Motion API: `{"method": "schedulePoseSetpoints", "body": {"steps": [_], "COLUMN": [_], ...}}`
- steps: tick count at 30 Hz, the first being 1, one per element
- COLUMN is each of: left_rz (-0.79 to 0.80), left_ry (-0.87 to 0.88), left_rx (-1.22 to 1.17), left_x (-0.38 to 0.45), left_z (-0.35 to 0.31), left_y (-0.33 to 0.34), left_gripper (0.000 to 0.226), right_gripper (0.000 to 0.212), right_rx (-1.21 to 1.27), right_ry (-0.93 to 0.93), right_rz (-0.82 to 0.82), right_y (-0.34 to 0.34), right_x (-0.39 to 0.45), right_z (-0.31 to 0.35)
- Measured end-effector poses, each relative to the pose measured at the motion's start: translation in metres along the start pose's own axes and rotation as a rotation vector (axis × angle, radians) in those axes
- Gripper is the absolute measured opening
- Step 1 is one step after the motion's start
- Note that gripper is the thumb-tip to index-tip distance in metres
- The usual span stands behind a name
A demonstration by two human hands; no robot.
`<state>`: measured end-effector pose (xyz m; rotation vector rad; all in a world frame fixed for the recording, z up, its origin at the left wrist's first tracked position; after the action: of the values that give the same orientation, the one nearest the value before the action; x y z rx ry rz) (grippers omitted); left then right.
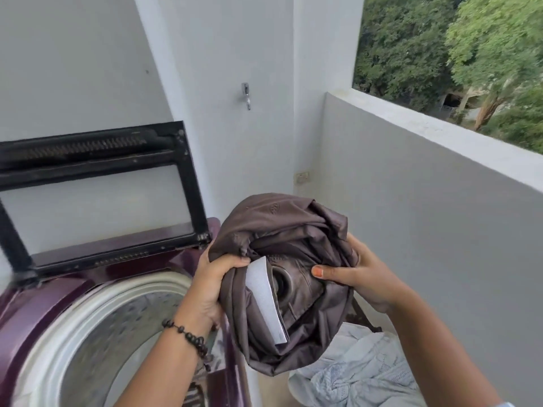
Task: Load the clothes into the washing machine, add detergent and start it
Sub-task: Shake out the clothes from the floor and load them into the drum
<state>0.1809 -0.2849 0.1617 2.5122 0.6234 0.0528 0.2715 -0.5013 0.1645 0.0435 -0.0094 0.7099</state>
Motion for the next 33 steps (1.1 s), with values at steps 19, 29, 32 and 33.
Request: {"method": "schedulePoseSetpoints", "body": {"steps": [19, 29, 32, 33], "left_rz": [-0.43, -0.29, -0.182, -0.125], "left_ry": [-0.147, -0.289, -0.448, -0.506], "left_rx": [0.097, 0.477, 0.704, 0.793], "left_x": [-0.038, -0.019, -0.013, -0.012], "left_z": [-0.076, -0.072, -0.063, -0.058], "left_y": [-0.3, -0.359, -0.38, -0.386], "left_gripper": [0.061, 0.064, 0.071, 0.079], "right_gripper": [0.065, 0.059, 0.041, 0.039], "right_rx": [-0.1, -0.451, -0.621, -0.668], "right_ry": [0.242, 0.391, 0.472, 0.492], "right_rz": [0.332, 0.364, 0.462, 0.519], "right_y": [0.272, 0.313, 0.314, 0.316], "right_x": [0.108, 0.129, 0.133, 0.135], "right_z": [-0.098, -0.168, -0.173, -0.173]}}
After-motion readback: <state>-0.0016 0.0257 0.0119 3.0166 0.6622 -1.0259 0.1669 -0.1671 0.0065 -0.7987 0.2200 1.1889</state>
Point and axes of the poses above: each hand's wrist, its own x-axis towards the middle knuckle, its own y-axis out of the palm, z = x × y, the point moved 2 cm from there along x, towards the middle knuckle, and after that the axes turned 7 degrees about -x, right-handed, at the moved point
